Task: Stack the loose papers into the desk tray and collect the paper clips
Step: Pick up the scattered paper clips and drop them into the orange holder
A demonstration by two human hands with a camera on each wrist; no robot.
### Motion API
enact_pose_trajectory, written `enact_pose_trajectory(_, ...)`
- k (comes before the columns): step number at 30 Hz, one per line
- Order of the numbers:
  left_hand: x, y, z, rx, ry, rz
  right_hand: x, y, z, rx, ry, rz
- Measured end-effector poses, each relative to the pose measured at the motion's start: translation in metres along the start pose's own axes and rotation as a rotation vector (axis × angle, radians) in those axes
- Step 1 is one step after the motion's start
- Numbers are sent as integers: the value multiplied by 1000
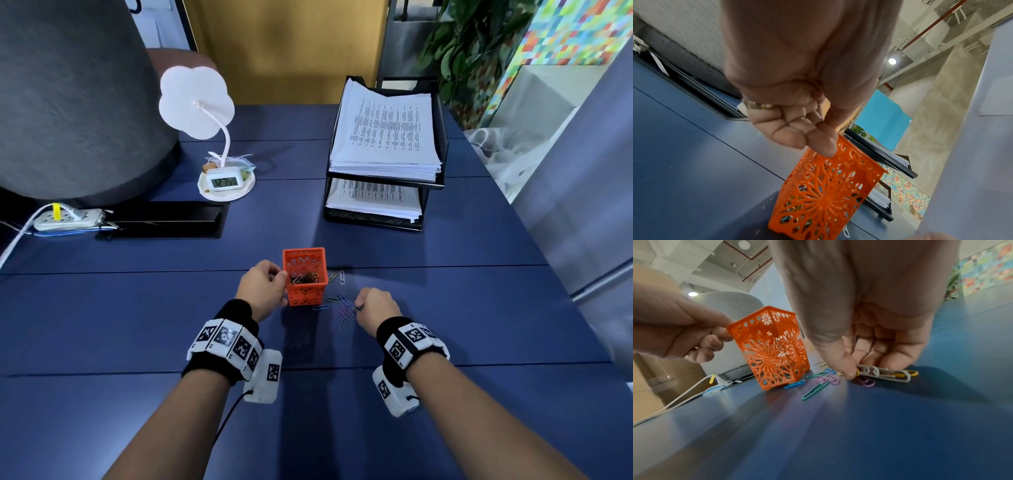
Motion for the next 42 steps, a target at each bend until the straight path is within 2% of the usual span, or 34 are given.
enact_pose_trajectory(4,5,-3,-3,-8,-16,10,3,-2,3,-21,-41,-1)
enact_pose_trajectory(7,8,-4,-5,-3,-42,8,13,-6,2,-40,-189,22)
enact_pose_trajectory(12,8,-3,-9,23,-27,5,38,-11,-23,68,-437,62)
enact_pose_trajectory(19,7,-3,-7,29,-19,-3,73,13,-83,292,-704,53)
enact_pose_trajectory(24,6,-4,-9,35,-9,-4,70,9,-97,294,-834,-2)
enact_pose_trajectory(29,7,-3,-9,40,7,-12,63,-8,-77,220,-739,39)
enact_pose_trajectory(33,7,-2,-6,32,9,-18,45,-15,-52,149,-443,92)
enact_pose_trajectory(36,7,-3,-5,30,9,-24,14,-18,-32,67,-175,11)
enact_pose_trajectory(39,7,-3,-7,26,-1,-24,-16,-12,-30,112,172,-84)
enact_pose_trajectory(42,7,-4,-8,28,-14,-21,-22,-5,-37,187,332,-75)
Point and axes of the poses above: each hand's wrist, its own y-axis away from the middle knuckle, its own x-axis out of the back of the hand, z = x × y, the point moved 10 cm from there along -y, towards the middle knuckle, and after that the axes turned 14 degrees about -x, right-handed, at the moved point
